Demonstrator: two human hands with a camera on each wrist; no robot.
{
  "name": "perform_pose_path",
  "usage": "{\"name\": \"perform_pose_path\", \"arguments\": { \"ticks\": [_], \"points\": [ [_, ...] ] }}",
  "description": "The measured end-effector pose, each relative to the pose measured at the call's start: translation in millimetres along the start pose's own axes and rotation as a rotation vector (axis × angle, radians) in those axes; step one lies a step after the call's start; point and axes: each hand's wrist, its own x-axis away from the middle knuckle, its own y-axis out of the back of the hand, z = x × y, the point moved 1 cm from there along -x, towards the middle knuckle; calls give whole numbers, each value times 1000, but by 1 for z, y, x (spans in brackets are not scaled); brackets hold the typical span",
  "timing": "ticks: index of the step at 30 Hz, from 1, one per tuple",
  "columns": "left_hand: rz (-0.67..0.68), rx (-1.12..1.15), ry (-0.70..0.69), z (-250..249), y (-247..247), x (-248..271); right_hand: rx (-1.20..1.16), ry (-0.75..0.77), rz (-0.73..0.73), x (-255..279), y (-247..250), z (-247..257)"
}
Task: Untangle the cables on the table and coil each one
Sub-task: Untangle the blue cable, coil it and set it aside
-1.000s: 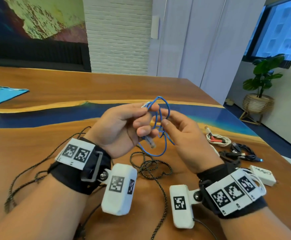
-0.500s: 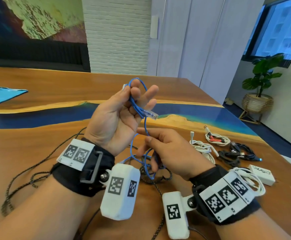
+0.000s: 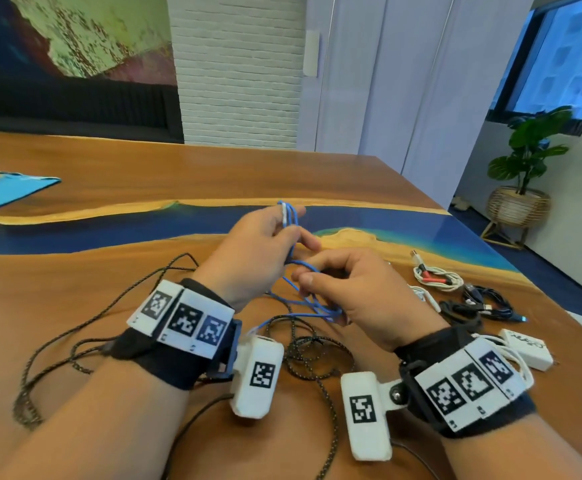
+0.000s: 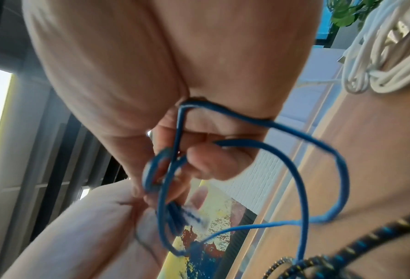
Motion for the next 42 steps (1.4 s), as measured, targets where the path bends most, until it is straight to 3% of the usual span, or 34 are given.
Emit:
{"name": "perform_pose_path", "arguments": {
  "ticks": [3,8,11,17,22,26,29,34,36,39,42],
  "points": [
    [100,-207,29,1,5,1,-193,-21,-137,-4,7,-1],
    [272,-161,115,-2,17,5,-566,-54,-503,-12,37,-7],
    [251,-132,66,0,21,4,-634,-46,-615,-13,41,-11],
    [-27,91,85,12,24,-6,-499,-81,-496,-18,35,-21],
    [-50,534,151,11,29,-10,-225,-104,-293,-14,26,-22],
    [-143,616,161,11,37,-13,-14,-107,-119,-7,23,-13],
    [-240,620,167,15,39,-15,-18,-127,65,-4,17,-10],
    [-341,712,241,20,46,-18,-326,-101,274,1,14,4],
    [-312,757,249,17,46,-17,-452,-61,218,0,15,5],
    [-267,915,217,10,45,-14,-594,-114,-22,-6,18,2],
    [-203,1120,150,3,45,-12,-584,-169,-170,-10,17,-3]
  ]
}}
